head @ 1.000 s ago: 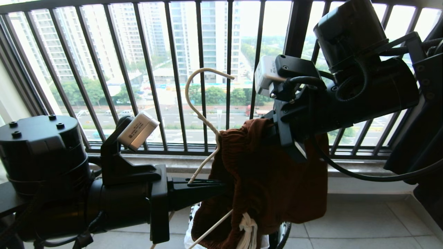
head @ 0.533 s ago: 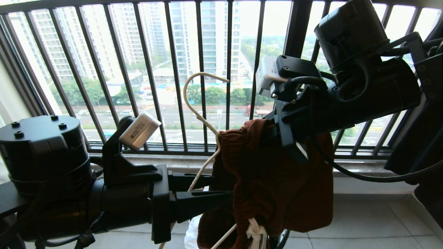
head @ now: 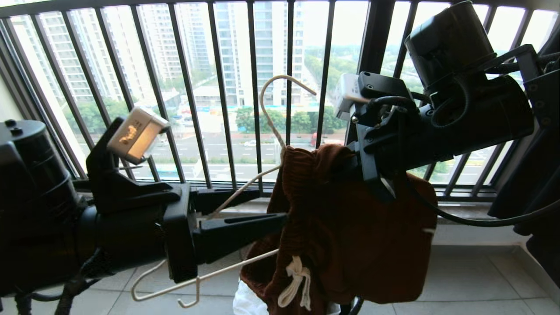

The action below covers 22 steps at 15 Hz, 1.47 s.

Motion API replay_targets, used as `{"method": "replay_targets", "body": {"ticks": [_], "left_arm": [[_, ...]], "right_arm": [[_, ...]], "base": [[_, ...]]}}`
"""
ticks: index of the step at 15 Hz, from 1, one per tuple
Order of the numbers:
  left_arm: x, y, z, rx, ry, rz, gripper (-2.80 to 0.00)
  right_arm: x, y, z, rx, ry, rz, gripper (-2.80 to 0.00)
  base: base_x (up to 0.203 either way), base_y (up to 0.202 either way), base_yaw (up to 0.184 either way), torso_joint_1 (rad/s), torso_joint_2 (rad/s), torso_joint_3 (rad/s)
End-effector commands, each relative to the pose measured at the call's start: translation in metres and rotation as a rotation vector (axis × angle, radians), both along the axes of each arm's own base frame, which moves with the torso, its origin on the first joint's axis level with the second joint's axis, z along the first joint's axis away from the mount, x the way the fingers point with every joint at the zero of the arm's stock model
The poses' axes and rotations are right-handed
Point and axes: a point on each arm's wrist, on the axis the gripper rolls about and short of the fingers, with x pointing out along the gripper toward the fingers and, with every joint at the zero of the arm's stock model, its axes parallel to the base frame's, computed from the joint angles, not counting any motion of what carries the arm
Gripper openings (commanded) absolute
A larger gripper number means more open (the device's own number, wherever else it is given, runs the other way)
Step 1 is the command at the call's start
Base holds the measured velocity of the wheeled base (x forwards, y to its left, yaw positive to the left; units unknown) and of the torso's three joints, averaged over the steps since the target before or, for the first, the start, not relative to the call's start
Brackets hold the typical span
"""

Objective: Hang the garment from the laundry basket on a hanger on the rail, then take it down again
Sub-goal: Hang the clothes on the clothes rack

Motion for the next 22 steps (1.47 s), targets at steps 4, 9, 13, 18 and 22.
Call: {"method": "replay_targets", "body": {"ticks": [4, 9, 13, 18, 22], "left_arm": [[0.008, 0.028, 0.026, -0.058, -0.086, 0.138, 0.00], [0.010, 0.053, 0.052, -0.106, -0.167, 0.265, 0.00], [0.012, 0.055, 0.066, -0.113, -0.156, 0.337, -2.80], [-0.001, 0.060, 0.105, -0.006, 0.148, 0.390, -2.80], [0.029, 0.042, 0.095, 0.139, 0.414, 0.382, -2.80]], "right_arm": [[-0.003, -0.008, 0.004, 0.001, -0.007, -0.016, -2.80], [0.001, -0.010, 0.006, 0.002, -0.010, -0.075, -2.80], [0.008, -0.017, 0.006, 0.000, -0.006, -0.133, -2.80], [0.032, -0.038, 0.019, 0.046, -0.027, -0.261, -2.80], [0.043, -0.050, 0.032, 0.067, -0.091, -0.353, -2.80]], "base": [[0.000, 0.000, 0.000, 0.000, 0.00, 0.000], [0.000, 0.000, 0.000, 0.000, 0.00, 0.000], [0.000, 0.000, 0.000, 0.000, 0.00, 0.000], [0.000, 0.000, 0.000, 0.000, 0.00, 0.000], [0.000, 0.000, 0.000, 0.000, 0.00, 0.000]]}}
